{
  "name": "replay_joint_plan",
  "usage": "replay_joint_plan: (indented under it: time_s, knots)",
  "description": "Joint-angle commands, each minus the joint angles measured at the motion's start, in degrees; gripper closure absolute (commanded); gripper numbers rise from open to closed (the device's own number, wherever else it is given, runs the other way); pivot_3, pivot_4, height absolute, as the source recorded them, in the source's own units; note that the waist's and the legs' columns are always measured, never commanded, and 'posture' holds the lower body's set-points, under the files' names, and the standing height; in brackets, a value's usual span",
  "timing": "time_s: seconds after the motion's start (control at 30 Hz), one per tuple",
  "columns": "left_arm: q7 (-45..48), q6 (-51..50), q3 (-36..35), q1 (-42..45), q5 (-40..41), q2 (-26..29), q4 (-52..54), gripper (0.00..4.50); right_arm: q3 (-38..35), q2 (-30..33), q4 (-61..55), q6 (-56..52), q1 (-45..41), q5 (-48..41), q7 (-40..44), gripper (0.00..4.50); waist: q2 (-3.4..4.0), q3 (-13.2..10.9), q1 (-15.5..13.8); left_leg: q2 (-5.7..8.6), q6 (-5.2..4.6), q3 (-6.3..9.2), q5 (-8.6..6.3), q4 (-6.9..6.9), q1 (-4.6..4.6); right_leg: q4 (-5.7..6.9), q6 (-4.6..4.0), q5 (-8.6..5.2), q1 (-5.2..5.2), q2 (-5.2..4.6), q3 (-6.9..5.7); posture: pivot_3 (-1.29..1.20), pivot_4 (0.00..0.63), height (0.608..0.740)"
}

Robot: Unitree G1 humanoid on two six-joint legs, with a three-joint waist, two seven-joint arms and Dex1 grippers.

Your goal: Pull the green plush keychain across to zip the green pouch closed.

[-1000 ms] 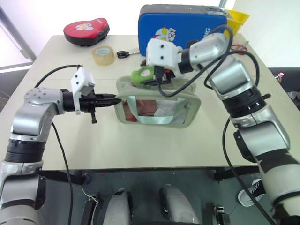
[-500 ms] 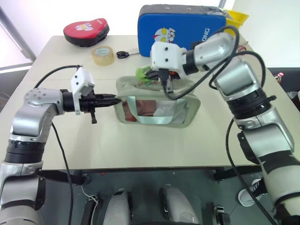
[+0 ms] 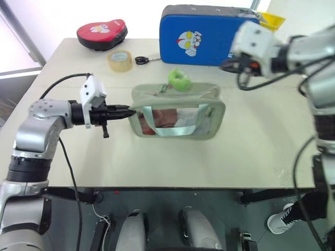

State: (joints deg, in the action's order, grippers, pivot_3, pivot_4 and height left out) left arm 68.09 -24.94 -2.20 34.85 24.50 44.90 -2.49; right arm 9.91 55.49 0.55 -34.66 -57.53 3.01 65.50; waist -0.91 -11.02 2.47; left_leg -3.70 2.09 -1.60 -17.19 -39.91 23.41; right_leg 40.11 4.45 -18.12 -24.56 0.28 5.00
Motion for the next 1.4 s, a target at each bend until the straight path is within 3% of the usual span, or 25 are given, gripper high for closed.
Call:
replay_joint_plan:
  time_s: [0.03,0.13,0.3,0.4,0.53,0.8,0.9,1.03,1.23,1.4]
  knots:
    - [-0.87,-1.03,-0.66,-1.23,0.14,0.49,1.37,4.50,-5.66,3.92,-5.67,-3.23,4.60,0.08,-2.44,4.46,0.07,0.01,0.37,-0.02,0.00,-0.01,0.00,0.00,-0.06,0.04,0.00,0.00,0.00,0.04,0.07,0.00,0.150,0.737]
    - [-0.59,-1.16,-0.72,-1.52,0.25,0.49,1.52,4.50,-8.22,4.67,-10.07,-5.43,8.34,-1.60,-3.53,4.46,0.10,0.02,0.43,-0.02,0.00,-0.06,0.00,0.01,-0.13,0.15,0.00,0.00,-0.01,0.11,0.16,0.00,0.150,0.737]
    - [0.39,-0.38,0.18,0.47,-0.42,0.12,-0.18,4.50,-9.84,-4.74,-12.20,-9.98,0.72,-10.99,-3.88,4.46,0.14,0.01,1.13,-0.02,0.01,-0.09,0.01,-0.02,-0.18,0.22,0.00,0.00,0.00,0.15,0.26,0.00,0.150,0.737]
    - [1.15,0.22,0.68,0.93,-0.74,0.12,-0.57,4.50,-6.61,-8.64,-11.76,-8.50,-2.12,-13.90,-2.11,3.58,0.14,0.01,0.77,-0.02,0.01,-0.03,0.01,-0.03,-0.09,0.17,0.00,0.00,0.00,0.12,0.15,0.00,0.150,0.737]
    - [1.56,0.34,0.92,0.59,-0.58,0.23,-0.02,4.50,1.09,-13.37,-4.74,0.33,-6.57,-9.89,-1.62,1.61,0.14,0.01,0.55,-0.01,0.01,-0.05,0.01,-0.04,-0.06,0.07,0.00,0.00,0.00,0.05,0.17,0.00,0.150,0.737]
    - [1.00,-0.08,0.41,-0.93,-0.01,0.65,1.99,4.50,10.05,-20.18,8.72,12.62,-12.83,-3.26,-0.32,1.61,0.14,0.01,0.13,-0.02,0.01,-0.10,0.01,-0.04,-0.05,0.08,0.00,0.00,-0.03,0.06,0.15,0.00,0.150,0.737]
    - [0.41,-0.56,0.12,-1.37,0.11,0.84,2.67,4.50,10.64,-20.43,10.85,13.98,-13.54,-1.84,0.30,2.49,0.14,0.01,-0.01,-0.02,0.01,-0.08,0.01,-0.04,-0.04,0.08,0.00,0.00,-0.03,0.03,0.12,0.00,0.150,0.737]
    - [-0.11,-0.90,-0.13,-1.71,0.33,1.14,3.28,4.50,9.69,-19.63,11.03,13.56,-13.27,-1.60,1.12,4.42,0.14,0.01,0.08,-0.02,0.01,-0.06,0.01,-0.05,-0.04,0.08,0.00,0.00,-0.03,0.02,0.12,0.00,0.150,0.737]
    - [-0.44,-1.29,-0.21,-1.82,0.56,1.39,3.55,4.50,5.05,-15.21,8.27,10.32,-11.42,-3.04,1.33,4.47,0.14,0.01,-0.04,-0.02,0.01,-0.01,0.01,-0.05,-0.03,0.09,0.00,0.00,-0.03,0.02,0.10,0.00,0.150,0.737]
    - [-0.81,-1.40,-0.30,-1.54,0.74,1.57,3.22,4.50,0.15,-1.75,6.70,8.98,-5.36,1.23,-0.90,4.47,0.13,0.01,-0.46,0.00,0.01,-0.04,0.01,-0.05,0.00,0.05,0.00,0.00,-0.02,0.01,0.10,0.00,0.150,0.737]
